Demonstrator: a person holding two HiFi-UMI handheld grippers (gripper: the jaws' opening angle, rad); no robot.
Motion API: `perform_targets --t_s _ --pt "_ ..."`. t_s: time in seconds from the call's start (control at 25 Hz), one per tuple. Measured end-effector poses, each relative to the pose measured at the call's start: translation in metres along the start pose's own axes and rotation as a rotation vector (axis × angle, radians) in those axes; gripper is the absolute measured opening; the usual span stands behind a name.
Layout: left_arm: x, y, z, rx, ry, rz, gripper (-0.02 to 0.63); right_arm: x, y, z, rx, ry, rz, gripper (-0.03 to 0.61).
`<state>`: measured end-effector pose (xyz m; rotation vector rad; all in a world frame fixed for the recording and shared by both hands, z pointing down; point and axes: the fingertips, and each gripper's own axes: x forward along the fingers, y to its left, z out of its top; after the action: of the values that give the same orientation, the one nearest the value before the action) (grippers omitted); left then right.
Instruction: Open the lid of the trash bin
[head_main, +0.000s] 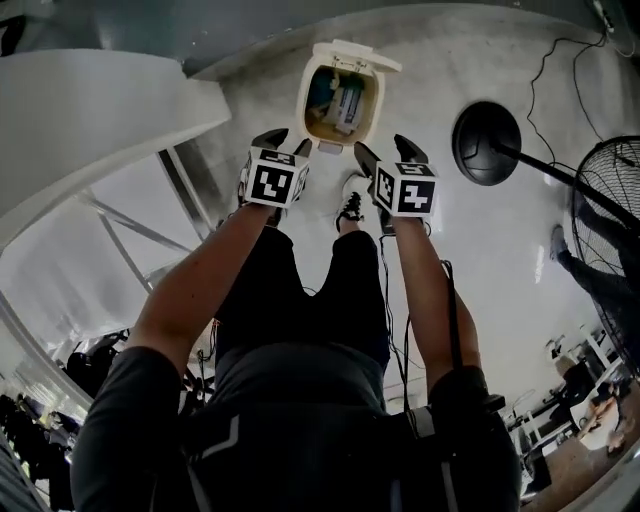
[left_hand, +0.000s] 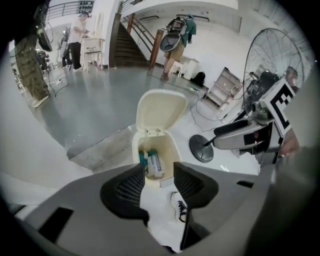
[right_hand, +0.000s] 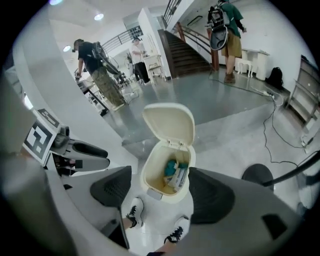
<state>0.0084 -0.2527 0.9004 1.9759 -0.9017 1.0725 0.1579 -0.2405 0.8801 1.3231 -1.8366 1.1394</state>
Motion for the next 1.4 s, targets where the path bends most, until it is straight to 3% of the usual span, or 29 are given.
perform_targets --t_s 0.12,0.2,0.32,0.48,0.64,0.76,0.96,1.12,1.28,1.4 --pt "-0.047 -0.02 0.04 0.039 -0.094 -0.06 0.148 -0.045 0.018 0.029 0.0 -0.074 0.007 0.38" --pt "-0.074 -0.025 0.075 0.089 -0.173 -0.091 0.082 -0.07 0.024 0.056 -0.008 -0.142 -0.002 0.38" --pt "-0.118 -0.03 0.11 0.128 -0.26 -0.102 0.075 -0.113 0.031 0.085 -0.032 -0.231 -0.014 0.374" --pt "-0.188 -0.037 0.128 0.099 -0.349 -0.115 0.063 -0.172 0.049 0.098 -0.051 -0.305 -0.021 0.261" --pt "-0.256 -0.042 0.157 0.104 -0.486 -0.071 0.032 -0.227 0.063 0.119 -0.061 -0.389 -0.014 0.252" --pt "-0.3 -0.055 0.186 0.132 -0.573 -0.109 0.026 -0.27 0.07 0.145 -0.109 -0.47 0.002 0.18" --pt "-0.377 -0.088 0.207 0.251 -0.646 -0.23 0.009 -0.337 0.089 0.175 -0.188 -0.549 0.021 0.16" --pt "-0.427 -0.106 0.219 0.263 -0.698 -0.311 0.009 -0.387 0.108 0.208 -0.232 -0.639 0.045 0.124" --pt "-0.462 -0.116 0.226 0.26 -0.766 -0.343 0.009 -0.429 0.13 0.233 -0.287 -0.716 0.064 0.094" --pt "-0.49 -0.115 0.235 0.273 -0.83 -0.31 0.009 -0.461 0.147 0.25 -0.313 -0.785 0.084 0.068"
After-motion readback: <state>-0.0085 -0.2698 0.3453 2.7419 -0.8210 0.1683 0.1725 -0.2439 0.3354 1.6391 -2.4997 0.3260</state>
